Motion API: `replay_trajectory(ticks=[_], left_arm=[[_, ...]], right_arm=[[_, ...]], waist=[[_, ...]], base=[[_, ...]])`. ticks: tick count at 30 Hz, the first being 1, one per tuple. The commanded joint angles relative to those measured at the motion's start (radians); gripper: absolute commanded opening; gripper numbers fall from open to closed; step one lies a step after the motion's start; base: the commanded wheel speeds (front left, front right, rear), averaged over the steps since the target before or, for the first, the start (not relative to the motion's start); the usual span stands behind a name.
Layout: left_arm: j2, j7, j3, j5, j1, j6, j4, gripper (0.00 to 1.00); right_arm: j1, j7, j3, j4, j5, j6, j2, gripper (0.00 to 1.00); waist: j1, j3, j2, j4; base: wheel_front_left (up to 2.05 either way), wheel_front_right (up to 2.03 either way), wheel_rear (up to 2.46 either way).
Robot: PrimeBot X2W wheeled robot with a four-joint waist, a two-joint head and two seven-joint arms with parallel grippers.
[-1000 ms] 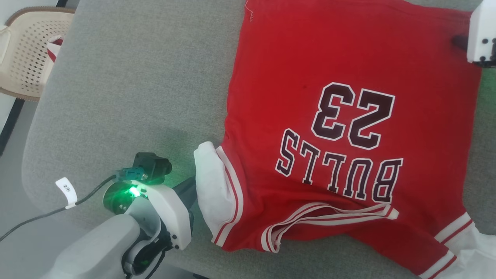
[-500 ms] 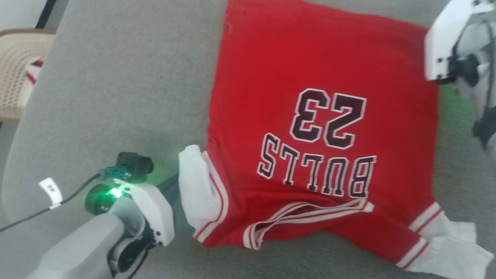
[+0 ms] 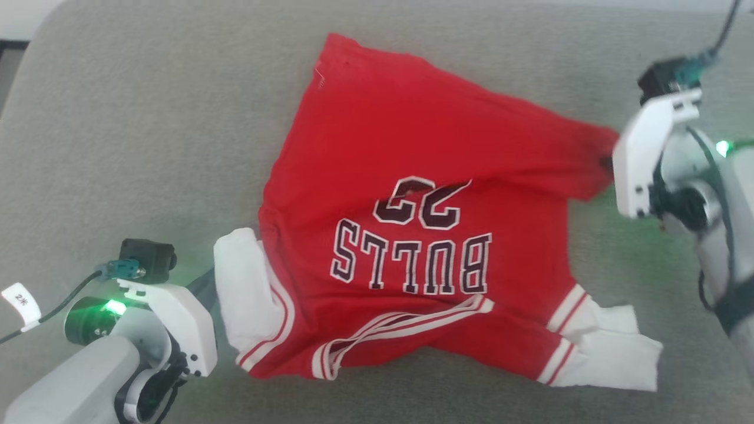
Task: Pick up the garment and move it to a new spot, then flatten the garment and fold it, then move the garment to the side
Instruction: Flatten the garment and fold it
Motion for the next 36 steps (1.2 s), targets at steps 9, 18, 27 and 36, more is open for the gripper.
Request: replay_trajectory(ticks=[9, 18, 27, 36], left_arm=[[0.043, 0.012, 0.005, -0.015, 0.035, 0.025, -0.046, 0.00], [0.050, 0.023, -0.002, -0.003, 0.018, 0.026, -0.072, 0.00], [0.039, 0.019, -0.011, -0.001, 0.015, 0.010, -0.054, 0.00], [0.030, 0.002, -0.014, -0.008, 0.038, 0.004, -0.047, 0.00]], right_arm=[[0.408, 0.162, -0.142, -0.455, 0.085, 0.000, -0.058, 0.00], [0.762, 0.287, -0.336, -0.729, -0.017, 0.000, 0.118, 0.00], [0.780, 0.224, -0.314, -0.650, -0.081, 0.000, 0.182, 1.00], [0.726, 0.182, -0.308, -0.813, -0.053, 0.000, 0.123, 1.00]], waist=[[0.0001, -0.028, 0.0000, -0.072], [0.0001, -0.007, 0.0000, -0.078], [0.0001, -0.009, 0.0000, -0.080], [0.0001, -0.044, 0.0000, -0.069]], base=[[0.00, 0.00, 0.00], [0.00, 0.00, 0.00], [0.00, 0.00, 0.00], [0.00, 0.00, 0.00]])
